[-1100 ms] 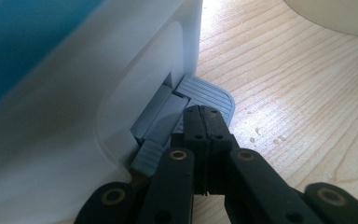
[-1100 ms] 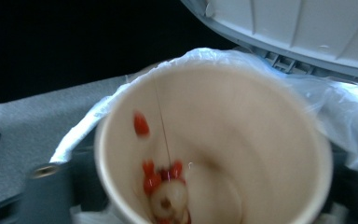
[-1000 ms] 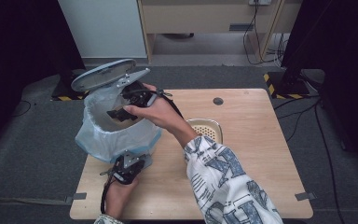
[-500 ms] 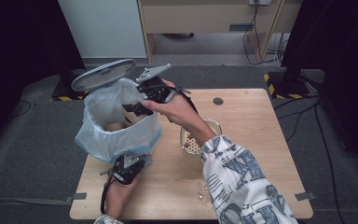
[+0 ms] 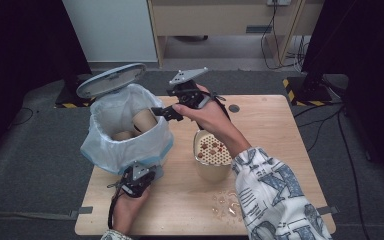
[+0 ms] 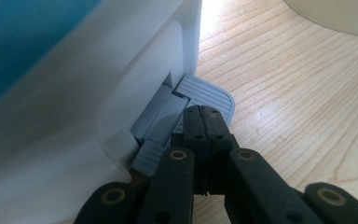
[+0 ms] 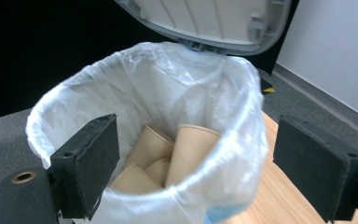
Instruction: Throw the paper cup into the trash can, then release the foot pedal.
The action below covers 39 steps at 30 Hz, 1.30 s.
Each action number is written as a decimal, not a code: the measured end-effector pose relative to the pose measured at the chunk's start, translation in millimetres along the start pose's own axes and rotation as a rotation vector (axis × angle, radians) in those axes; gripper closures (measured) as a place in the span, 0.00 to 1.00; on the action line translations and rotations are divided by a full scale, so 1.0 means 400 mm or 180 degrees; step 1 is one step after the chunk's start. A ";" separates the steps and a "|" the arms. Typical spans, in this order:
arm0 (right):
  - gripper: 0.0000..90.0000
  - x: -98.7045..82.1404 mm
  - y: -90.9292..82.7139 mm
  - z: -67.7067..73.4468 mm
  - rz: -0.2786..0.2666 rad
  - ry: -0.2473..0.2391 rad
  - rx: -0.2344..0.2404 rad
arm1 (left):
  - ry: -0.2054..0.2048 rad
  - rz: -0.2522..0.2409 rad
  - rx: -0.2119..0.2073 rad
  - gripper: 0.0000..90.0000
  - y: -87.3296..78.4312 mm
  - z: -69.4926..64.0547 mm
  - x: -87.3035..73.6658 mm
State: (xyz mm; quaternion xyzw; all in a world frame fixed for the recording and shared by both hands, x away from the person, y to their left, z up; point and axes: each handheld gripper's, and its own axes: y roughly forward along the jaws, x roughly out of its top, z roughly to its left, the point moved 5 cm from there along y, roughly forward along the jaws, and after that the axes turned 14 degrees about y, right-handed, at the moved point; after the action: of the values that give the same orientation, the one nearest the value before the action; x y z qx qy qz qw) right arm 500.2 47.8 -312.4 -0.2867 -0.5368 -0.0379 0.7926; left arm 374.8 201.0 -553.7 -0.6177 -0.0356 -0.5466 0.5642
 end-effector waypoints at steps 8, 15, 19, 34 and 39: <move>0.16 -0.021 -0.073 -0.063 -0.0070 0.0093 -0.0162 | 0.0012 0.0000 0.0008 0.99 0.000 -0.002 0.001; 0.16 -0.042 -0.139 -0.121 -0.0158 0.0206 -0.0312 | 0.0037 -0.0017 0.0015 0.94 -0.003 -0.007 0.004; 0.16 -0.052 -0.169 -0.148 -0.0177 0.0240 -0.0393 | 0.0026 -0.0061 0.0072 0.85 -0.020 -0.016 0.012; 0.16 -0.106 -0.244 -0.224 -0.0165 0.0350 -0.0694 | -0.0105 -0.0270 0.0053 0.67 -0.057 -0.035 0.033; 0.13 -0.118 -0.263 -0.247 -0.0212 0.0441 -0.0902 | -0.0118 -0.0334 0.0065 0.61 -0.064 -0.038 0.040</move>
State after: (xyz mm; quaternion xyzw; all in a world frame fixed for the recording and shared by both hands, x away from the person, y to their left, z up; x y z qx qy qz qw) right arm 523.6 -100.5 -335.8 -0.3744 -0.4794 -0.1592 0.7776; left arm 354.6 189.7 -529.0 -0.6193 -0.0841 -0.5635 0.5402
